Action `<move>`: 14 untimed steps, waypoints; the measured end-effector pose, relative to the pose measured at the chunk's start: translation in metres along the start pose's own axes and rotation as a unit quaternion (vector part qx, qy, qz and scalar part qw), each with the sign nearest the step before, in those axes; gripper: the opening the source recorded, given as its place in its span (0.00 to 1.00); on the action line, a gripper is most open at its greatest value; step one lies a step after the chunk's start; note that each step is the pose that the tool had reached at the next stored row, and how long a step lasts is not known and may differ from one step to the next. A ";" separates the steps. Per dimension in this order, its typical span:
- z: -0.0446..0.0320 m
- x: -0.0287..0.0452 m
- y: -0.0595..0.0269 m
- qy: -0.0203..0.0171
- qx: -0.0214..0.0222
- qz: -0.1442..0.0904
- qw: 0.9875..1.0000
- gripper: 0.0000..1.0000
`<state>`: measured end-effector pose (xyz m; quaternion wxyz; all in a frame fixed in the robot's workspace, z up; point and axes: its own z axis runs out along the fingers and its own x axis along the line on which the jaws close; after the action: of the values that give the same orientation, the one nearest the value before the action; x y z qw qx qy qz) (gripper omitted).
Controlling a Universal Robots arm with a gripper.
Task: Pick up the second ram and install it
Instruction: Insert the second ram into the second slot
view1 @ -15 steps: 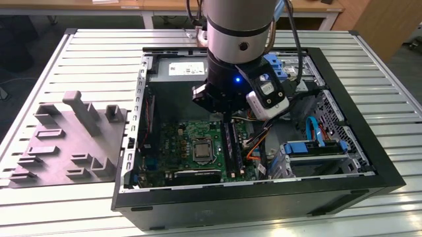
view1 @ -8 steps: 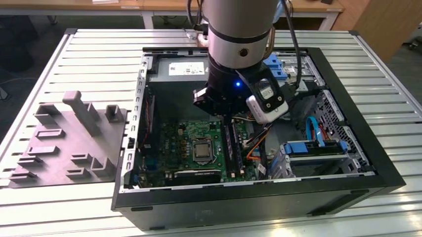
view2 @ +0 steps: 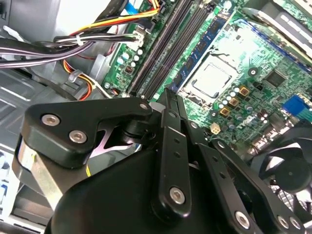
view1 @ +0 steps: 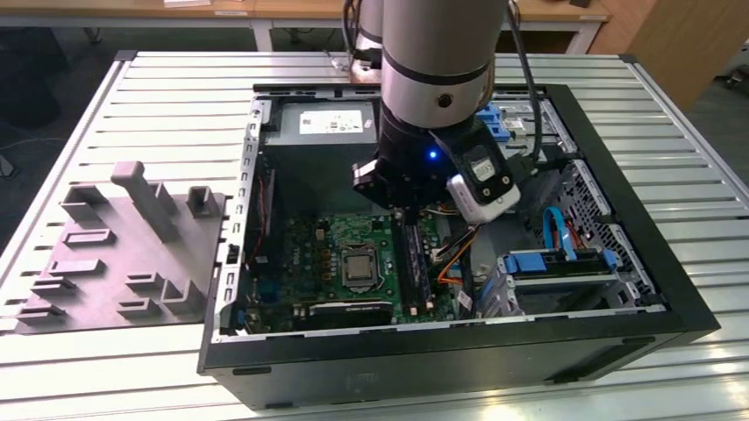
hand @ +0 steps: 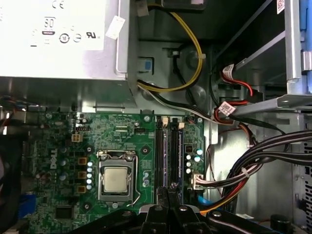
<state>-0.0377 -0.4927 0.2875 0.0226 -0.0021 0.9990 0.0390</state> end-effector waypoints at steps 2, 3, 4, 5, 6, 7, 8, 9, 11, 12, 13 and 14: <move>0.0026 -0.0007 -0.0002 0.000 0.000 0.000 1.000 0.11; 0.0033 -0.0009 -0.0003 0.000 0.000 0.000 1.000 0.11; 0.0037 -0.0009 -0.0004 0.000 0.000 0.000 1.000 0.11; 0.0047 -0.0011 -0.0005 0.000 0.000 0.000 1.000 0.11; 0.0063 -0.0011 -0.0007 0.000 0.000 0.000 1.000 0.11; 0.0080 -0.0011 -0.0008 0.000 0.000 0.000 1.000 0.11; 0.0093 -0.0012 -0.0009 0.000 -0.001 0.000 1.000 0.11; 0.0100 -0.0012 -0.0010 0.000 -0.001 0.000 1.000 0.11; 0.0118 -0.0013 -0.0011 0.000 -0.001 0.000 1.000 0.11; 0.0134 -0.0013 -0.0012 0.000 -0.001 0.000 1.000 0.11; 0.0151 -0.0013 -0.0014 0.000 -0.001 0.000 1.000 0.11; 0.0168 -0.0015 -0.0015 0.000 -0.001 0.000 1.000 0.11</move>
<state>-0.0354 -0.4929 0.2708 0.0225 -0.0021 0.9989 0.0403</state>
